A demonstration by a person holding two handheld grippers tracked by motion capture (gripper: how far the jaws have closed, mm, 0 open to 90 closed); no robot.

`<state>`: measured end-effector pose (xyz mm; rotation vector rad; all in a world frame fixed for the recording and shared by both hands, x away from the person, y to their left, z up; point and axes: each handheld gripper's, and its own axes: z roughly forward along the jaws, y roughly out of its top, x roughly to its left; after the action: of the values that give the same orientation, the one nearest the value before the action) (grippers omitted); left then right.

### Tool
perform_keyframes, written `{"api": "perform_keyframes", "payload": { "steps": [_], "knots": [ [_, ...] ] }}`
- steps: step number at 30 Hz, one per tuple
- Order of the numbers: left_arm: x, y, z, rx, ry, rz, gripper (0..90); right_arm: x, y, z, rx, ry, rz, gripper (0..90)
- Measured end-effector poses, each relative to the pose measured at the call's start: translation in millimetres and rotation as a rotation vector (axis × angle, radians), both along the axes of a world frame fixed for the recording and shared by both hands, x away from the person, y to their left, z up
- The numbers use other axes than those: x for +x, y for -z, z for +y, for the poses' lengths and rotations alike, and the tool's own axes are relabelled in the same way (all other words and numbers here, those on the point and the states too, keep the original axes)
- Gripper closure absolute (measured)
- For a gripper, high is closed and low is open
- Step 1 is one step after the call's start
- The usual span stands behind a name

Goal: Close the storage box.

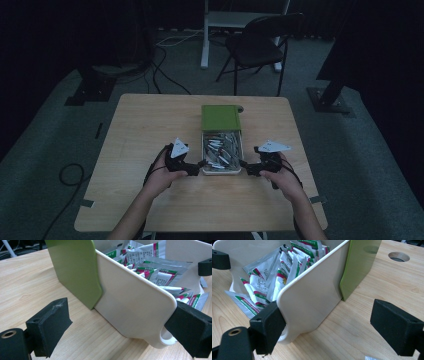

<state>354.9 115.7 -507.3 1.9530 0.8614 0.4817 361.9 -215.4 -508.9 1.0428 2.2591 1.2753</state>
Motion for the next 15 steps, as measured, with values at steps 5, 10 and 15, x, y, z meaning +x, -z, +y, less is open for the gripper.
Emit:
{"api": "perform_keyframes", "payload": {
  "steps": [5,10,15],
  "knots": [
    [1.6,-0.1,-0.4,0.0,-0.008,0.0,8.1,2.9,-0.1,0.5,0.0,0.007,0.002,13.5],
    [3.1,-0.9,-1.4,0.007,-0.009,0.0,8.1,5.0,-1.2,0.7,-0.007,0.004,0.0,13.5],
    [6.1,-1.4,-1.6,0.008,-0.012,0.004,8.1,8.0,-1.0,0.8,-0.003,0.013,0.0,13.5]
  ]
}}
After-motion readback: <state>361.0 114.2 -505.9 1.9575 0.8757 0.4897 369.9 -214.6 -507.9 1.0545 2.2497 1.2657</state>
